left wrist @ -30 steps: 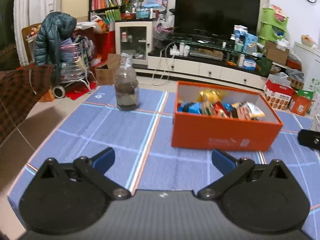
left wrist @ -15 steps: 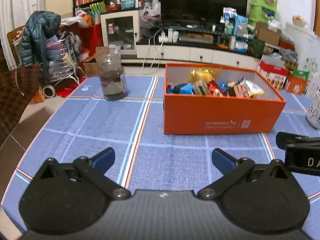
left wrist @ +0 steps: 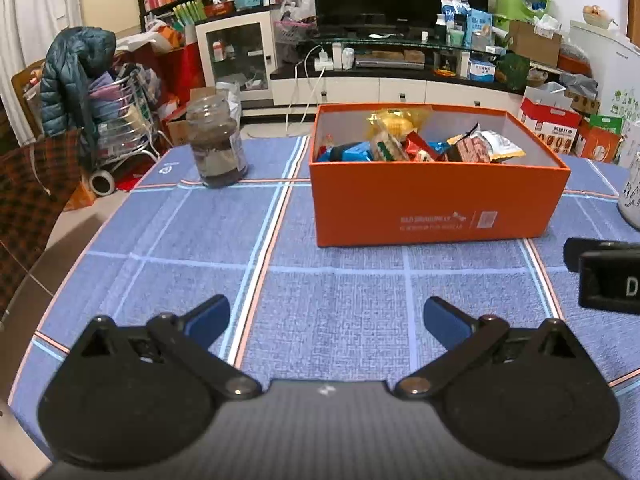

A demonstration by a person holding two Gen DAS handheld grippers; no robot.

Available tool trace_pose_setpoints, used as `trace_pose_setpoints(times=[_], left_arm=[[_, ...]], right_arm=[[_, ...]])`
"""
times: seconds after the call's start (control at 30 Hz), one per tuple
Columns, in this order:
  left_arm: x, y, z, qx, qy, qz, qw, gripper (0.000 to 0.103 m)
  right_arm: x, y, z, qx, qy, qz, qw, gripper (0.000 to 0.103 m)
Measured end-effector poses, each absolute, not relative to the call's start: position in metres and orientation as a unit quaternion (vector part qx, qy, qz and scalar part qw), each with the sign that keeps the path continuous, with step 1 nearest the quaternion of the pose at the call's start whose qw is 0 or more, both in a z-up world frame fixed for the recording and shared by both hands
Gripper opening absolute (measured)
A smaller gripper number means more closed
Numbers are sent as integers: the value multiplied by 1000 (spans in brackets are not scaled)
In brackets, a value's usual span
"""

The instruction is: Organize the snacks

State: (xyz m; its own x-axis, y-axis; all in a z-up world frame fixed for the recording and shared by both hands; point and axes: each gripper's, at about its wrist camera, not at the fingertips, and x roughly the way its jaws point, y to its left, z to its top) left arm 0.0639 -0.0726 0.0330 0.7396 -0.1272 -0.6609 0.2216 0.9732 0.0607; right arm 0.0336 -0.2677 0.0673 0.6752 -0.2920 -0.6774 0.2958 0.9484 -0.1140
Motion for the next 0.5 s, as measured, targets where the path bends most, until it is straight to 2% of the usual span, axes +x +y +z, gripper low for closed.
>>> trace_pose_setpoints(times=[0.2,0.5], left_arm=[[61,-71,38,49,339,-99,934,102],[60,-76,33,77,346,-91,931,102]], right_arm=[[35,-270,65,5,373,-158,914,96],[36,-269,64,-6,374,-157,914,96]])
